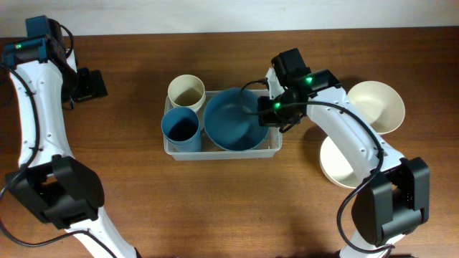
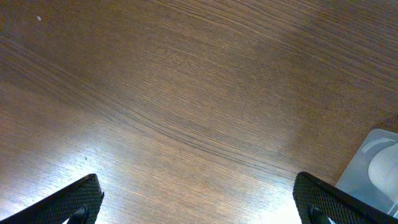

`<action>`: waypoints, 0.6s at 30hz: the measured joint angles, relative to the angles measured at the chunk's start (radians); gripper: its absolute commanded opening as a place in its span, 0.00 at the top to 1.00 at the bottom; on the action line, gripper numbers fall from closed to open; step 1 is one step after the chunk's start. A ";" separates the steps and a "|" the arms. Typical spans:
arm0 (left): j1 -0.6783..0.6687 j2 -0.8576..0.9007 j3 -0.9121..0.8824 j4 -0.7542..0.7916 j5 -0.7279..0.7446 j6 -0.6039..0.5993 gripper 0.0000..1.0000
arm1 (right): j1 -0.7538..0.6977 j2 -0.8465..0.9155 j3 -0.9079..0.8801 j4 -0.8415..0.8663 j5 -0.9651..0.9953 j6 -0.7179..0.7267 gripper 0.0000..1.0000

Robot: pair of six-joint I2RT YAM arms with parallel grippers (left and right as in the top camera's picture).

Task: Pack container
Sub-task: 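Carry the blue bowl over the bin and lower it in, then release the blue bowl and move the right gripper to the cream bowl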

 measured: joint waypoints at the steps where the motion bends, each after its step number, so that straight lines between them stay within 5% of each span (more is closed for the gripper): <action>1: 0.000 0.000 0.000 0.000 0.000 0.000 0.00 | 0.000 0.000 0.000 0.006 0.006 0.001 0.96; 18: 0.000 0.000 0.000 0.000 0.000 0.000 0.00 | 0.000 0.116 -0.002 0.098 0.048 0.023 0.96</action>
